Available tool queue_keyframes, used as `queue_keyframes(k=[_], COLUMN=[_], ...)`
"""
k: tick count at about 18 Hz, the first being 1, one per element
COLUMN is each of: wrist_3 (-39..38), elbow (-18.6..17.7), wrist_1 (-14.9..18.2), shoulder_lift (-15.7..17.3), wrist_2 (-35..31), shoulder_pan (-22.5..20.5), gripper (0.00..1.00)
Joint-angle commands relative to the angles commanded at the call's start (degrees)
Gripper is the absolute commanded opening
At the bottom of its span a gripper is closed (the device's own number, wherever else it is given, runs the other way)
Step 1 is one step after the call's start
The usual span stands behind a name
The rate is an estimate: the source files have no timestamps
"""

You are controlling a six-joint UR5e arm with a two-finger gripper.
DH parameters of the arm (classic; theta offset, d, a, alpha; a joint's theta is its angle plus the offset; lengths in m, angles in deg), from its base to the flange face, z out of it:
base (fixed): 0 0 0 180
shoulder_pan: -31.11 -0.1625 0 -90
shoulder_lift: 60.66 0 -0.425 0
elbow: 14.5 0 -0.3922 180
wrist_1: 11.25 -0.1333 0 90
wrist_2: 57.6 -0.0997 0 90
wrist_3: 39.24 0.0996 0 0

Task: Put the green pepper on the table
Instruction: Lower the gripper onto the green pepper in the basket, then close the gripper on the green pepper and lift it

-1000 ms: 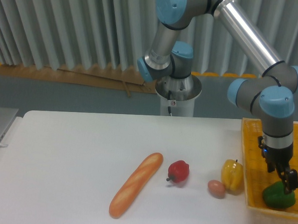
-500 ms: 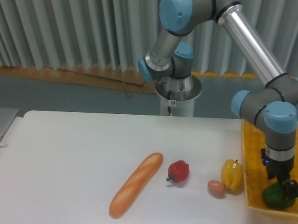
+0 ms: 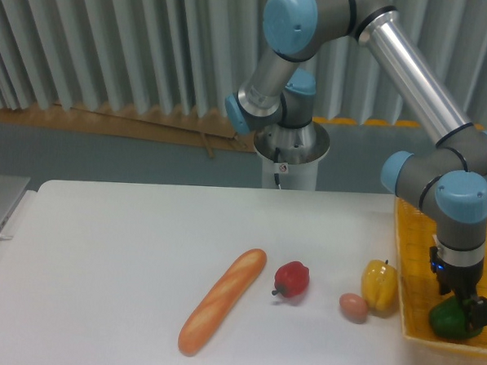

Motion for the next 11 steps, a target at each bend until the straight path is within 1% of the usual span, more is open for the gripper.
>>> queue_keyframes(k=[2,3,5,7,11], wrist_3=[0.00,-0.09,-0.26,-0.35,-0.61], elbow=[0.00,0.00,-0.09,-0.17,-0.44], wrist_1=[0.00,0.00,0.00,0.09,0.09], shoulder_lift=[0.00,0.00,0.00,0.00,0.17], wrist_2=[0.00,-0.09,0.00,0.00,0.00], shoulder_pan=[0.00,0.00,0.00,0.00,0.09], gripper=[0.99,0.93,0.77,0.65,0.60])
